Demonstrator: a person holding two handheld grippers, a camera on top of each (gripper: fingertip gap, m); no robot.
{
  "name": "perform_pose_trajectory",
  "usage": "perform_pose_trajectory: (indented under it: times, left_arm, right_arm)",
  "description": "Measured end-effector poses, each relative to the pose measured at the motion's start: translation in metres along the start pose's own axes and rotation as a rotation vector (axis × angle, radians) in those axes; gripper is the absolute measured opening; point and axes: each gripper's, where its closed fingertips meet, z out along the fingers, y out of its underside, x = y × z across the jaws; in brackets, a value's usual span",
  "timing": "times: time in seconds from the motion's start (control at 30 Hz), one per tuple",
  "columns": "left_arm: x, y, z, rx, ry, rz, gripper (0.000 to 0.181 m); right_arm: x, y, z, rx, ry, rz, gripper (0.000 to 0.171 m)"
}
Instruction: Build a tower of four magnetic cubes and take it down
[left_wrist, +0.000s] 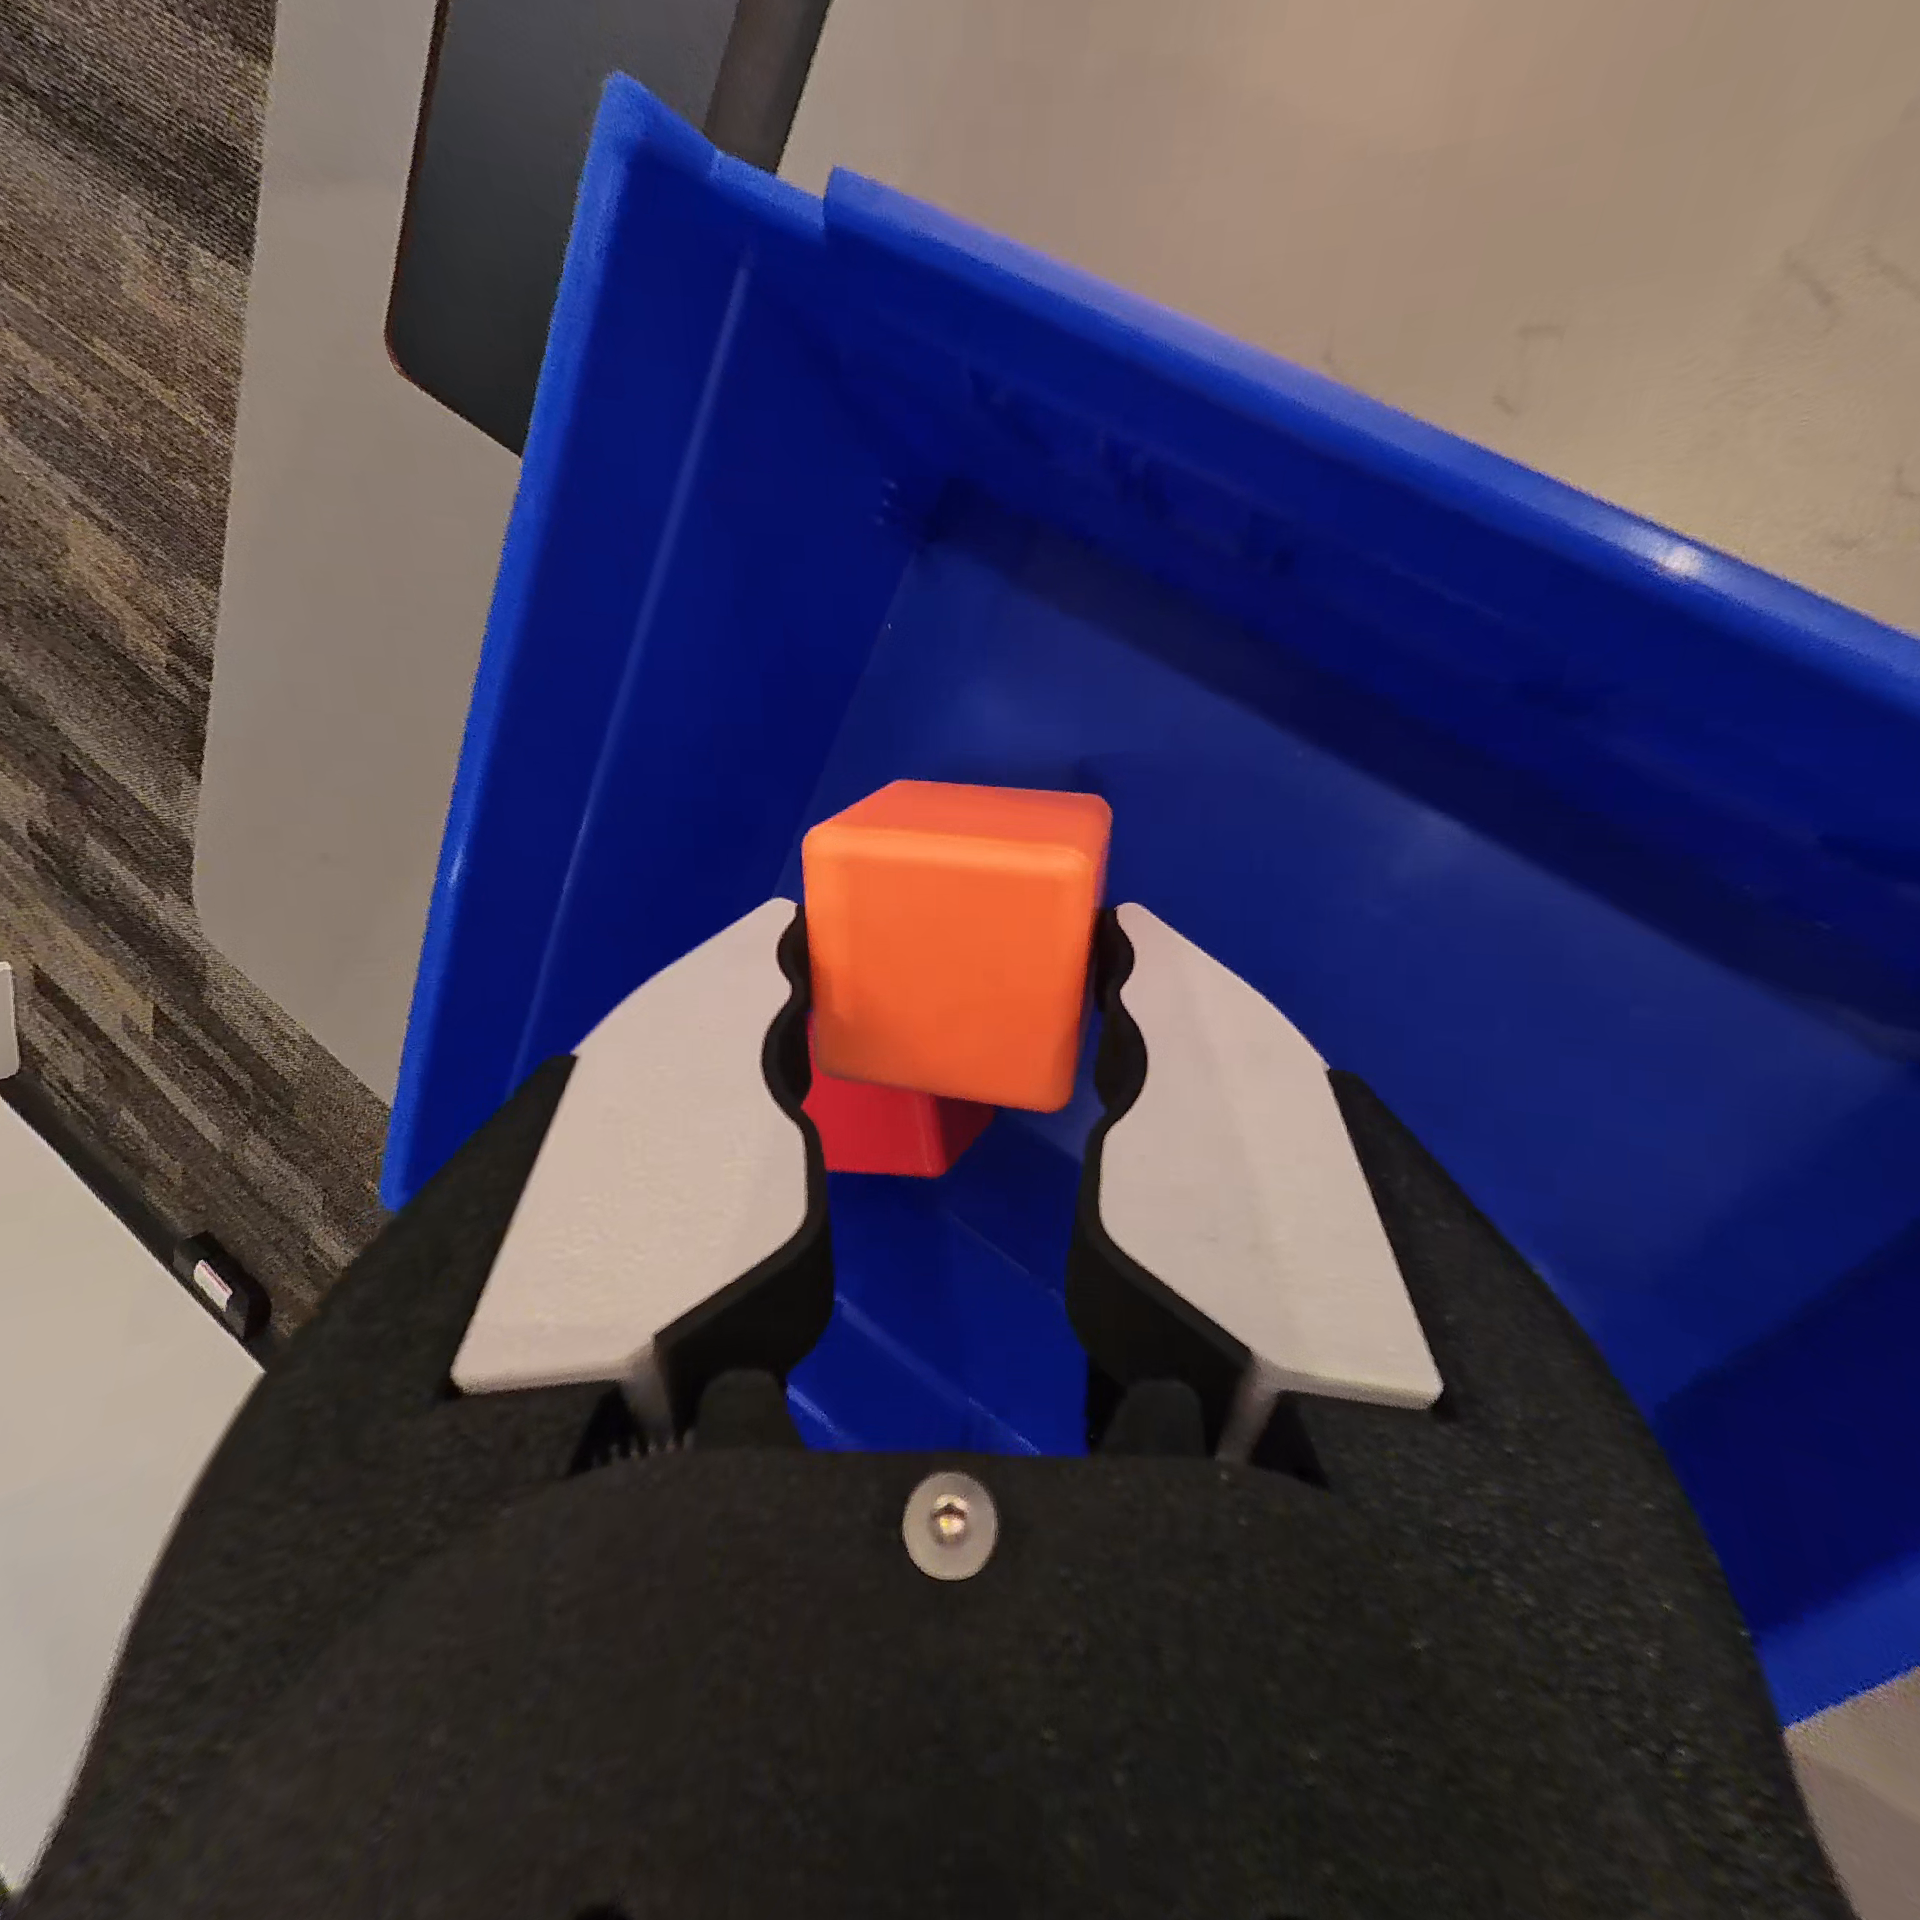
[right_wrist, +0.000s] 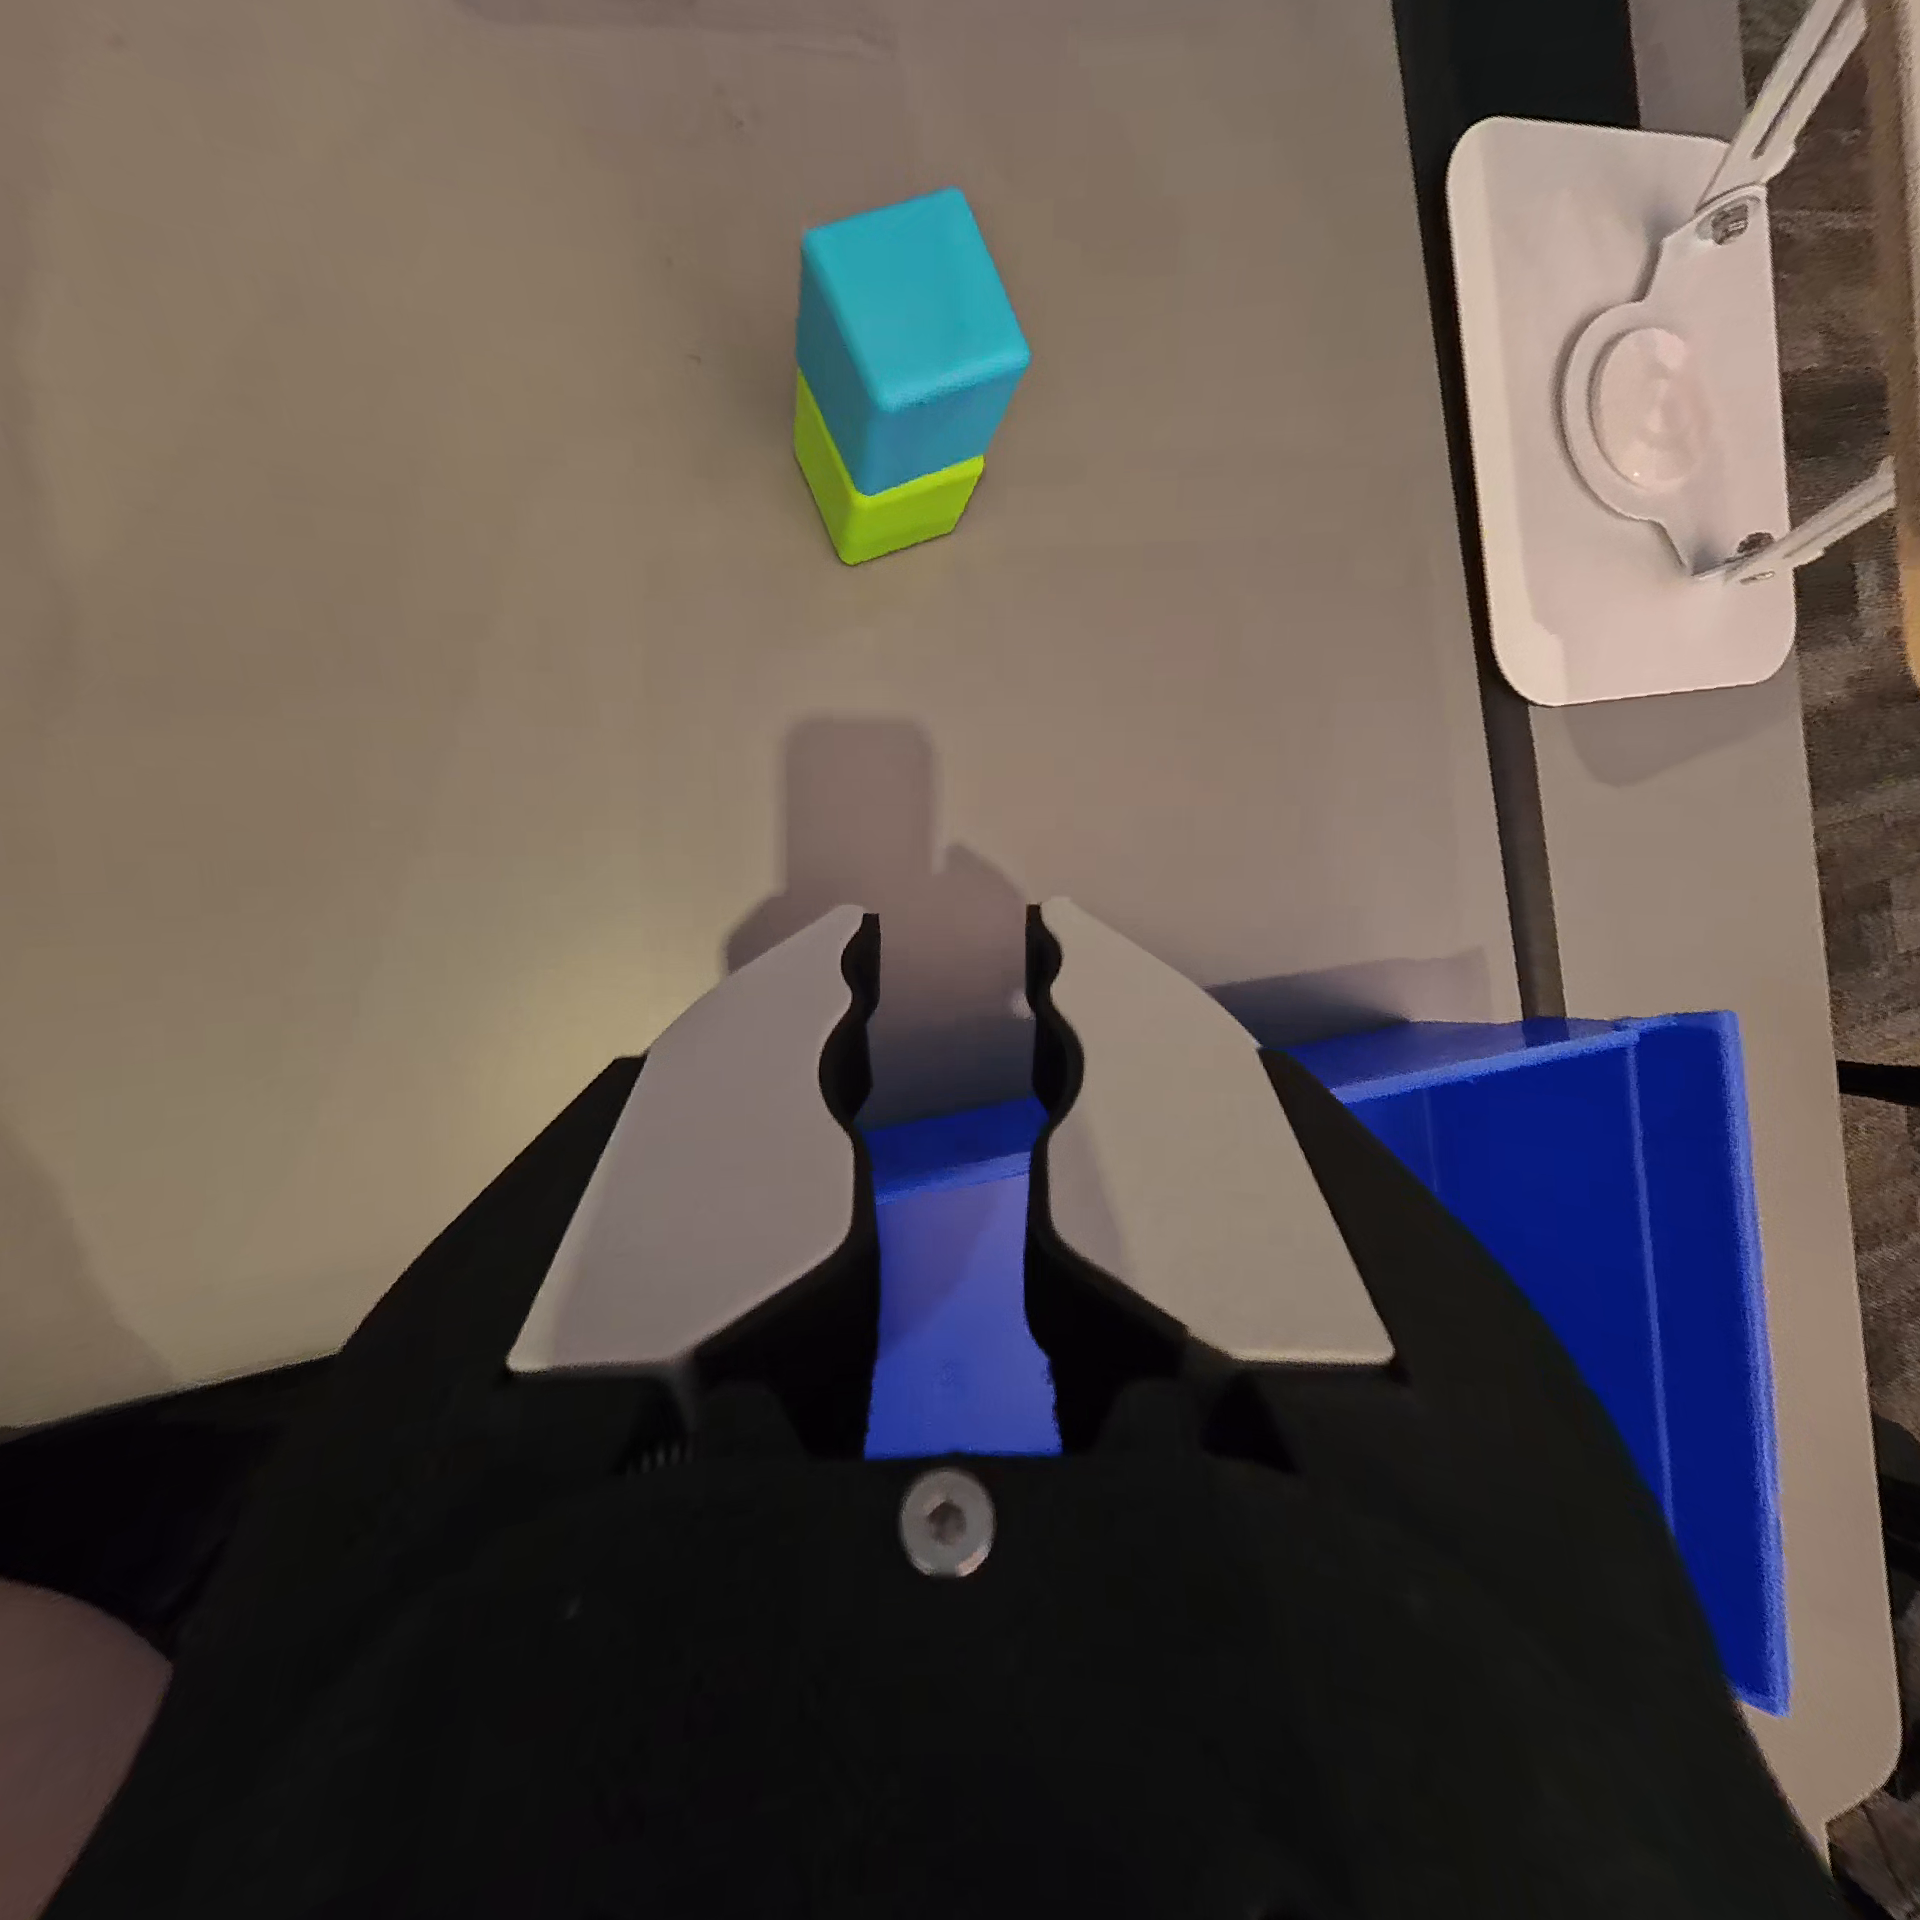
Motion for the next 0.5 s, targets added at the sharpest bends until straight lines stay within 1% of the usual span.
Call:
perform_pose_trajectory:
  times: [0.2,0.3,0.4,0.5]
  left_arm:
    - [-0.006,0.001,-0.009,-0.001,-0.026,0.004,0.052]
    - [-0.013,-0.005,-0.024,0.013,-0.053,0.0,0.052]
    - [-0.016,-0.036,-0.057,0.111,-0.084,-0.011,0.051]
    - [0.003,-0.084,-0.089,0.229,-0.046,-0.027,0.051]
  right_arm:
    - [-0.002,0.002,0.005,-0.021,-0.013,0.001,0.028]
    - [-0.002,0.004,0.005,-0.022,-0.017,0.003,0.029]
    - [-0.001,0.005,0.005,-0.022,-0.018,0.008,0.029]
    - [0.0,0.005,0.005,-0.024,-0.02,0.009,0.029]
